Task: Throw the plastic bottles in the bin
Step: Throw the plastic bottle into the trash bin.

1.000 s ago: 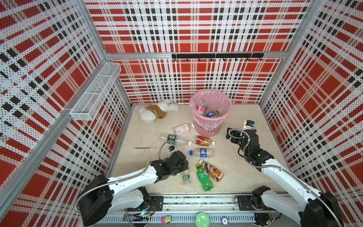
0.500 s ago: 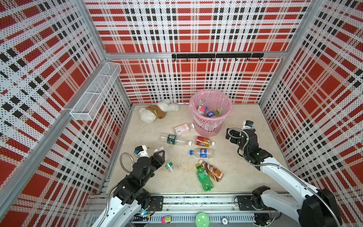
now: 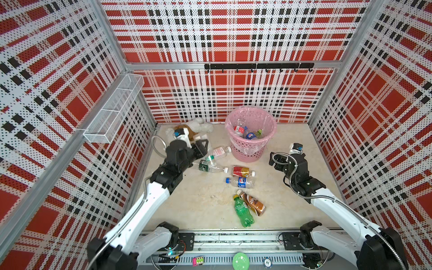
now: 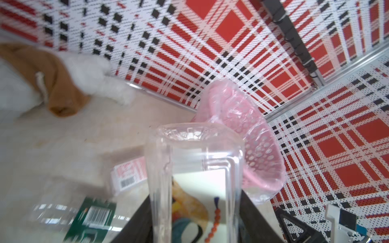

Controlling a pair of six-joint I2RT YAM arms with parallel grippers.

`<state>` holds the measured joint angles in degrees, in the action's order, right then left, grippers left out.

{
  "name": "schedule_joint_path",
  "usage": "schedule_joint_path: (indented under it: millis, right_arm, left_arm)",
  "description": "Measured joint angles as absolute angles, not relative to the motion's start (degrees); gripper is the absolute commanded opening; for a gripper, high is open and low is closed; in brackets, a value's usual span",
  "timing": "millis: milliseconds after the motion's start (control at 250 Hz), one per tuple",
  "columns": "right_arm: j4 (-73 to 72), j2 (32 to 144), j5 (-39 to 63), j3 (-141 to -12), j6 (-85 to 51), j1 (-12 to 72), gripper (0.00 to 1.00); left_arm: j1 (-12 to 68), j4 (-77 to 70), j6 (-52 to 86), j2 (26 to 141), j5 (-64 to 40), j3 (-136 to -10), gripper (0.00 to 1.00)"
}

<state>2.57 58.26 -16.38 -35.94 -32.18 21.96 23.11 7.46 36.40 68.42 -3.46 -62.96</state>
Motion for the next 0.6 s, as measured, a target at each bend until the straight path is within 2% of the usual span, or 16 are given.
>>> schedule_joint_path:
  millis: [352, 600]
  right_arm:
    - [4.4, 54.7, -16.3, -35.4, -32.9, 21.4, 1.0]
    - [5.0, 54.7, -15.9, -35.1, -33.0, 21.2, 1.0]
  left_arm:
    - [29.4, 0.3, 27.6, 98.3, -9.1, -97.5, 0.54]
    - [30.0, 0.9, 26.7, 115.2, -11.9, -114.0, 0.54]
